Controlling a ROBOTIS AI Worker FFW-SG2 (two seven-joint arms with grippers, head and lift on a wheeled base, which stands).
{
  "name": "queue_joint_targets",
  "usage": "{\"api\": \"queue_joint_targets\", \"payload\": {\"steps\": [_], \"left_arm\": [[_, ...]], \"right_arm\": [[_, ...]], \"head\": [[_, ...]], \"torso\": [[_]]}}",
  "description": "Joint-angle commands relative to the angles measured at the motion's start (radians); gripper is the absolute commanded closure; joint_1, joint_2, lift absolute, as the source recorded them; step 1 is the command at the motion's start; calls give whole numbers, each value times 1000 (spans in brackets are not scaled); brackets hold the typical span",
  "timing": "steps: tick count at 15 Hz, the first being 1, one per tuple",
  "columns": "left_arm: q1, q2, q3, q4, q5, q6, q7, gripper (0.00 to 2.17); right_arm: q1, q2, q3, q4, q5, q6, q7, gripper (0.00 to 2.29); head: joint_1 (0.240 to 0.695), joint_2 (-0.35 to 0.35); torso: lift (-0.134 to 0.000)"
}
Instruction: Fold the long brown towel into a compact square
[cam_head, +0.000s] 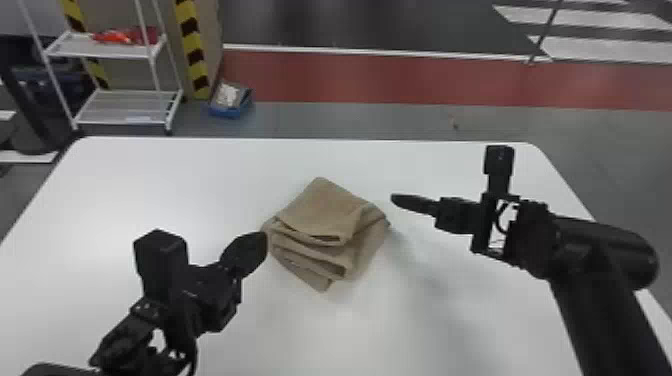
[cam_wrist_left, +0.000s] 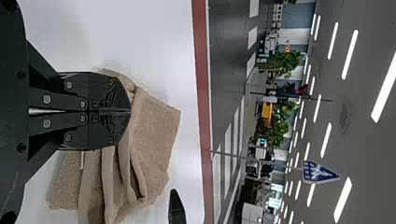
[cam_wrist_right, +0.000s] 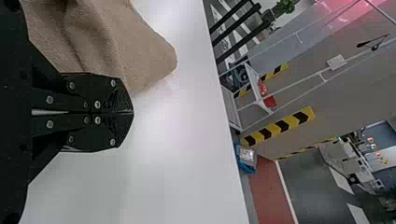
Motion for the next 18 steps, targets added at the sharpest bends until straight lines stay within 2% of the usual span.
{"api": "queue_joint_targets", "payload": {"steps": [1,2,4,7,11,14,18], "left_arm": [[3,1,9,-6,0,0,-2,1737],[3,1,7,-6,0,0,-2,1737],[-22,1,7,17,0,-3,-3,1737],[-48,1,16,52,19,-67,1,1737],[-63,1,23,70,32,-83,6,1737],[-77,0,23,95,32,-89,3,1737],[-81,-3,21,103,32,-101,7,1737]], "right_arm": [[-63,-1,5,64,10,-69,0,1943],[-83,-1,5,72,23,-60,0,1943],[-55,-7,-21,43,-10,19,29,1943],[111,-13,-89,-129,-33,35,29,1943],[348,-1,-148,-278,-46,-128,23,1943],[391,-1,-125,-298,-89,-158,28,1943],[359,19,-35,-261,-75,-168,6,1943]], "head": [[695,-83],[695,-81],[695,-83],[695,-84],[695,-109],[695,-123],[695,-87]], "torso": [[-125],[-125],[-125],[-125],[-125],[-125],[-125]]}}
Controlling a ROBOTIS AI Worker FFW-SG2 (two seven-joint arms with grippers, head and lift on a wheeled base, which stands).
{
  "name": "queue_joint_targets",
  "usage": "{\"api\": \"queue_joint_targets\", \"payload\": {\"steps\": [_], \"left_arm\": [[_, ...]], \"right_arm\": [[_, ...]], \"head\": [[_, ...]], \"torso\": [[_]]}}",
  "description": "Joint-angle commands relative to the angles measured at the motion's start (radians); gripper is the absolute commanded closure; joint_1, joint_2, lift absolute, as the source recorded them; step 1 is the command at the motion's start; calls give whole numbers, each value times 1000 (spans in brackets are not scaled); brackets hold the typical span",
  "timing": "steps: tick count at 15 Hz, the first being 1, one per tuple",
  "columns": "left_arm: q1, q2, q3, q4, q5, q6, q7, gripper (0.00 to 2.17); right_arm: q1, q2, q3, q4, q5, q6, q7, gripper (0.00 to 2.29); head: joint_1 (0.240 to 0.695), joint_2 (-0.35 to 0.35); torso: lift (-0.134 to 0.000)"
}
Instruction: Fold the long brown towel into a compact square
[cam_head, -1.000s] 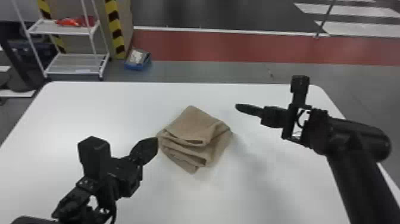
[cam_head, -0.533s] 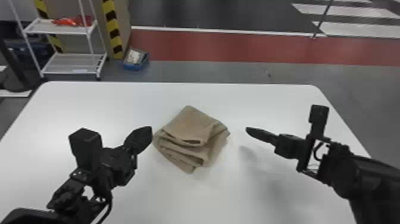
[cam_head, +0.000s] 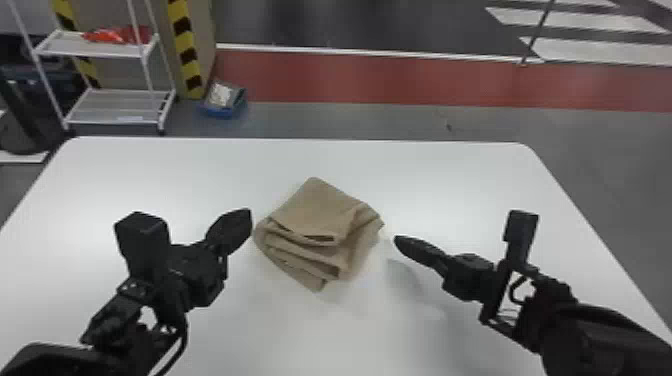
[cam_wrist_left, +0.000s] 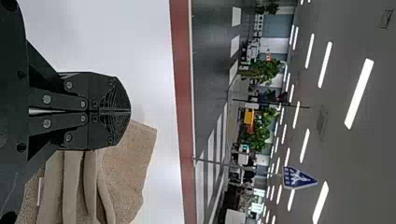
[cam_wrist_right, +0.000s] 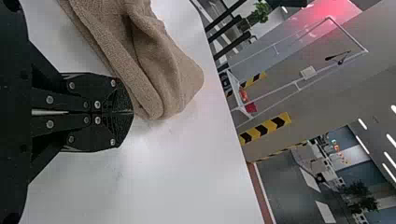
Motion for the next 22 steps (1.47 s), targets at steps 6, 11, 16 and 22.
{"api": "queue_joint_targets", "payload": {"steps": [6,11,16,22], "left_arm": [[12,4,21,-10,3,-7,-9,1737],[23,7,43,-27,17,-7,-24,1737],[29,9,49,-10,17,-31,-33,1737],[12,23,60,-9,51,-31,-35,1737]], "right_arm": [[-186,17,113,149,54,-3,-92,1943],[-397,35,153,404,80,-74,-108,1943],[-443,27,142,467,80,-157,-6,1717],[-282,-92,96,-7,212,-77,113,53]], "head": [[695,-34],[695,-20],[695,-3],[695,-38]], "torso": [[-125],[-125],[-125],[-125]]}}
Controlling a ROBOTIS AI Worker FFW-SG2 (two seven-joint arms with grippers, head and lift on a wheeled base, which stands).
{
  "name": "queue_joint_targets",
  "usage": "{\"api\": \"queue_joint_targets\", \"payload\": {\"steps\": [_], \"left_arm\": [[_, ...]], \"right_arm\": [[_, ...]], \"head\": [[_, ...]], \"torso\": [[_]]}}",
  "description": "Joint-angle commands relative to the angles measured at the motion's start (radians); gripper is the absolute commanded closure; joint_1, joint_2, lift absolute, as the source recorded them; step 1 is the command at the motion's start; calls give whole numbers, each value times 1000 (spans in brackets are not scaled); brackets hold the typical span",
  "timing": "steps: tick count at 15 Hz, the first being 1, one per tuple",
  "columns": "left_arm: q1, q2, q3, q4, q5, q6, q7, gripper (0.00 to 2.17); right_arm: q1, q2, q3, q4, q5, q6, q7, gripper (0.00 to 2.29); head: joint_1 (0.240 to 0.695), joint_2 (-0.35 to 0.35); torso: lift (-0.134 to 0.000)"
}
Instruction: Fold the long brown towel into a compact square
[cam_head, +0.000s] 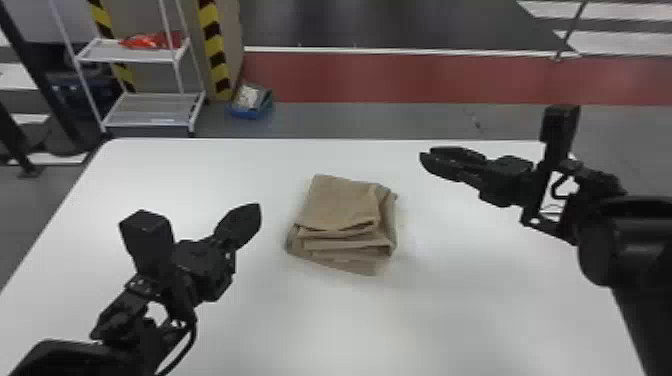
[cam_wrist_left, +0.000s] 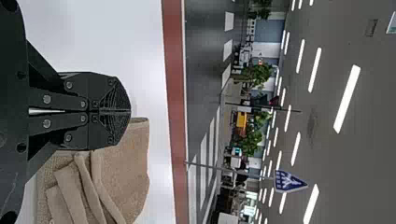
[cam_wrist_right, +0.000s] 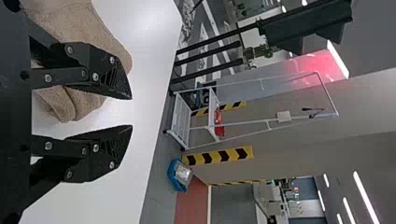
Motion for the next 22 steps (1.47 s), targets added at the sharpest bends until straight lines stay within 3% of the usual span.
{"api": "queue_joint_targets", "payload": {"steps": [1,3,5,7,10,13,16,18,22], "left_arm": [[-7,-1,14,0,24,3,0,1737],[-7,1,51,9,42,3,3,1737],[-9,1,94,21,45,3,10,1737],[-3,1,123,28,51,0,13,1737],[-1,-1,127,38,53,0,13,1737],[-1,-5,123,44,53,-6,5,1737],[-1,1,124,57,54,-15,3,1737],[-3,1,126,67,54,-31,2,1737],[-10,1,127,77,54,-37,-1,1737]], "right_arm": [[34,23,14,-125,137,-9,-4,53],[33,43,81,-149,289,-138,26,80],[19,57,147,-169,420,-138,48,80],[-44,71,211,-158,545,-147,168,83],[-98,112,325,-118,725,-135,284,157],[-131,160,434,-74,889,-64,339,289],[-148,187,491,-40,1015,-15,358,329],[-170,201,500,6,1036,-9,361,471],[-202,218,535,113,1087,-9,361,475]], "head": [[695,-39],[695,-21],[695,22],[695,68],[695,148],[695,193],[695,219],[695,223],[695,224]], "torso": [[-125],[-125],[-125],[-125],[-125],[-125],[-125],[-125],[-125]]}}
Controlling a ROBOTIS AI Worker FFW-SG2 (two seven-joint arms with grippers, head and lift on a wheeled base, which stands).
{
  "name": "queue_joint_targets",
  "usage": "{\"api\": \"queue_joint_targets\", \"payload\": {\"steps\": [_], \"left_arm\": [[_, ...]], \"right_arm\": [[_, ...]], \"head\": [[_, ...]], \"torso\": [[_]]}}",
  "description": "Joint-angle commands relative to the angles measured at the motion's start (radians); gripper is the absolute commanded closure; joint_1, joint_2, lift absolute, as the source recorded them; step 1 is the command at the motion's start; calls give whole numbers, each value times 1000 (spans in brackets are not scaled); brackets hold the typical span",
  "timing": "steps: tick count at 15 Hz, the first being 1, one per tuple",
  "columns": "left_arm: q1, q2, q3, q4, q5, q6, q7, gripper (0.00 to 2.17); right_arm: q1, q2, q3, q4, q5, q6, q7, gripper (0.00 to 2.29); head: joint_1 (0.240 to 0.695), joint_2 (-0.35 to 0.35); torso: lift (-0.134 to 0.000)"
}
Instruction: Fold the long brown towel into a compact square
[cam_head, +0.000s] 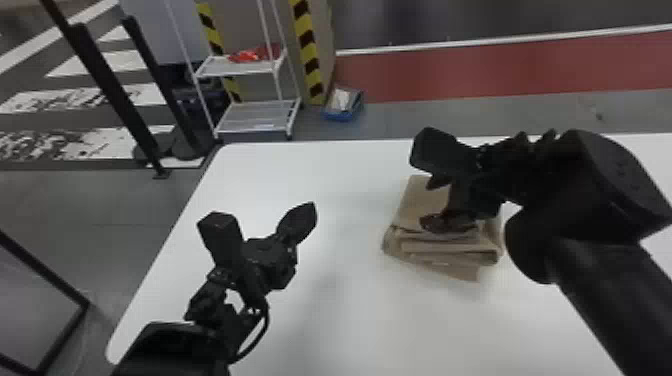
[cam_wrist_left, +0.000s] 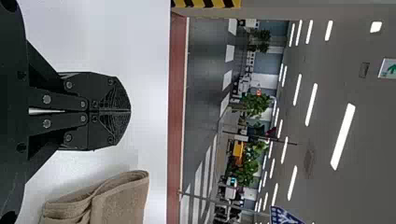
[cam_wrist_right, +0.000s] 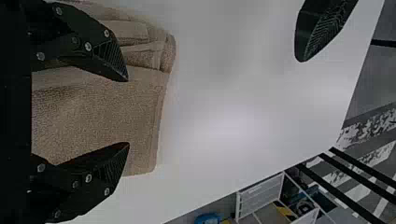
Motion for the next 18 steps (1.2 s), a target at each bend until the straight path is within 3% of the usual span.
{"api": "queue_joint_targets", "payload": {"steps": [1,10,16,18], "left_arm": [[-3,0,0,2,0,0,0,1737],[-45,-6,-10,37,8,-7,0,1737],[-37,-8,-12,33,11,-10,0,1737],[-29,-5,-10,25,12,-13,0,1737]], "right_arm": [[-14,8,9,52,10,-2,6,475],[-12,-4,-3,40,0,75,111,475],[0,-18,-5,16,34,108,126,603],[0,-18,-3,13,39,124,124,1052]], "head": [[695,223],[695,213],[695,198],[695,192]], "torso": [[-125],[-125],[-125],[-125]]}}
